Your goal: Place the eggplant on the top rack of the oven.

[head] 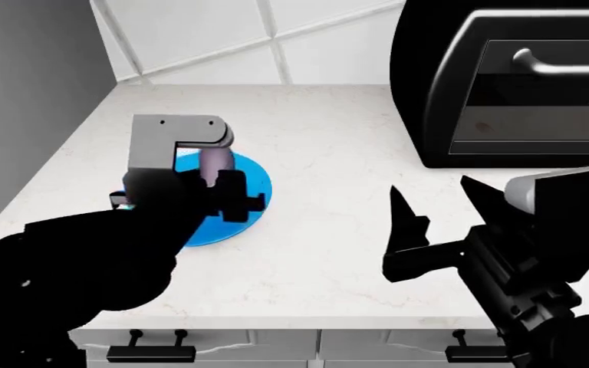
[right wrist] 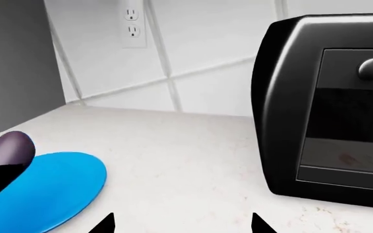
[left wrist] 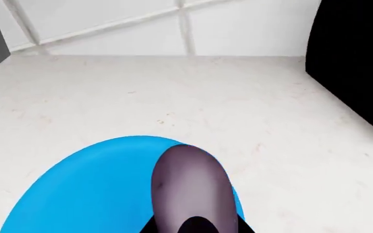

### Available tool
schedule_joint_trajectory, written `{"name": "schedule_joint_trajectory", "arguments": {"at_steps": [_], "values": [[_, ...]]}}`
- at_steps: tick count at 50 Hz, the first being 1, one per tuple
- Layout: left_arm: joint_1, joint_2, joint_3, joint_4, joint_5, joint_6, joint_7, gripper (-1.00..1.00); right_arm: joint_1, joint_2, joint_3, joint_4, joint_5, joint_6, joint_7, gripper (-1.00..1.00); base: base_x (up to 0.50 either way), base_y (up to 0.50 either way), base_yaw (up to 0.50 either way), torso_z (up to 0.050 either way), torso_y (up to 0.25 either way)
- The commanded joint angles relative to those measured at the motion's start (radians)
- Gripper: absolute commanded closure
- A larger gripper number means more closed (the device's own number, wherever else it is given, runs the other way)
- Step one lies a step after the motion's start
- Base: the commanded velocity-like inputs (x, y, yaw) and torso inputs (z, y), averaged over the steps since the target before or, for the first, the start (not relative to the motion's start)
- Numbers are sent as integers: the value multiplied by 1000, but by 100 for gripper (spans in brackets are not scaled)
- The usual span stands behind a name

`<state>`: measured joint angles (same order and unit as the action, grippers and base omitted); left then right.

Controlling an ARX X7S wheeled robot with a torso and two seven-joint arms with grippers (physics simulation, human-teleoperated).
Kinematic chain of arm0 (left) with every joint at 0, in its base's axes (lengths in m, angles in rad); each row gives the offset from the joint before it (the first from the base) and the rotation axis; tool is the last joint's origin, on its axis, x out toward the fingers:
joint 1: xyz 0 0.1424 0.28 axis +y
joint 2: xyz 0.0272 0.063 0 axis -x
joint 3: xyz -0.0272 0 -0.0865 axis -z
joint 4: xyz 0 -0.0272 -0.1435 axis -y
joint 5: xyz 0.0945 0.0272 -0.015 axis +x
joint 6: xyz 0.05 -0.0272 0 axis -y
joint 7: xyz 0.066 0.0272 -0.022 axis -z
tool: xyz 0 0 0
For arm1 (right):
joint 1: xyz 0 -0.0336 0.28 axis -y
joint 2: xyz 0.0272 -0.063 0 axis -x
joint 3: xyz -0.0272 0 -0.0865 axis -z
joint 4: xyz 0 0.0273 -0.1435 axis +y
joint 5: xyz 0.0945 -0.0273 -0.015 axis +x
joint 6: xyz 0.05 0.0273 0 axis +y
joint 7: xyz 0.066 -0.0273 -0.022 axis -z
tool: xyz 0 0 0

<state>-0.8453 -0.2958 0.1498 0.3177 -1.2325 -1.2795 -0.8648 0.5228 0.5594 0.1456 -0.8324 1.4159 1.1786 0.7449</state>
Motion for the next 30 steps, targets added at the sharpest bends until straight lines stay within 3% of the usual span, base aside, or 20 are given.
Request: {"name": "schedule_joint_trajectory", "arguments": {"at_steps": [1,25,30], "values": [[38,-38,-98,188,-157,-8,-73,100,55,8,-25,-2,45,13,51,-100,0,0,0,0,0],[127,-173,-147,388,-166,63,123,100,157,9,-96,-4,112,36,176,-100,-1,0,0,0,0],[122,-173,-145,360,-191,60,109,100,166,17,-98,-5,144,33,204,-100,-426,22,0,0,2]]}}
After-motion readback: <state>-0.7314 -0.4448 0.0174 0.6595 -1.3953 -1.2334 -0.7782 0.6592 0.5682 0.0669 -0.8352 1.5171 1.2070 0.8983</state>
